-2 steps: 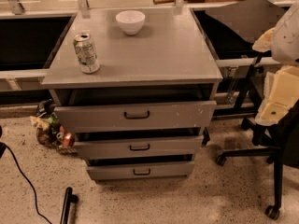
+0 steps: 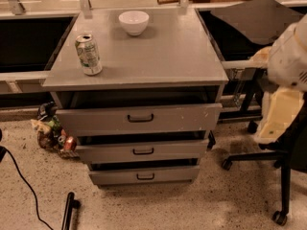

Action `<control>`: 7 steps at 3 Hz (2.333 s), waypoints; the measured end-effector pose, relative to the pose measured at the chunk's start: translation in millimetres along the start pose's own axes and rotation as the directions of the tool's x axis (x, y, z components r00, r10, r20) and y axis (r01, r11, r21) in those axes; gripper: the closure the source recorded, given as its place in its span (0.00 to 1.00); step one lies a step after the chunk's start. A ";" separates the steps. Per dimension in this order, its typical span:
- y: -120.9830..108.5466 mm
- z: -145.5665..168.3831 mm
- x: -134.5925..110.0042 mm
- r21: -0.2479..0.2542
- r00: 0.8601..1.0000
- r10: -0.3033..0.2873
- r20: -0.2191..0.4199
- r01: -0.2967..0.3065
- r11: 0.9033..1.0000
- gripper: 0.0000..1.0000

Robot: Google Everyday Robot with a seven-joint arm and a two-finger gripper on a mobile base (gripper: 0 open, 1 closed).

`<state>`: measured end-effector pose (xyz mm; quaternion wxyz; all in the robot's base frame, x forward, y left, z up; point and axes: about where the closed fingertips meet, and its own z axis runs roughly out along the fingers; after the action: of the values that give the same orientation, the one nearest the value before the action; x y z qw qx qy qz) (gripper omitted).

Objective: Open bottom drawer

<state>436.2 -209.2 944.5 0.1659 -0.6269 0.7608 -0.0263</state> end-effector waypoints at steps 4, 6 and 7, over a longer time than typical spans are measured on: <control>65.9 164.9 20.8 -0.139 0.976 -0.127 0.178 0.153 0.978 0.00; 134.0 311.7 52.2 -0.204 0.932 -0.177 0.317 0.249 0.947 0.00; 167.6 390.3 48.8 -0.235 0.890 -0.135 0.436 0.257 0.937 0.00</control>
Offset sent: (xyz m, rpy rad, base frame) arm -0.0144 0.0328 -0.2144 0.2484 0.1061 0.2461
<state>381.4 -154.9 524.0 0.2267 -0.7098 0.6361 0.2003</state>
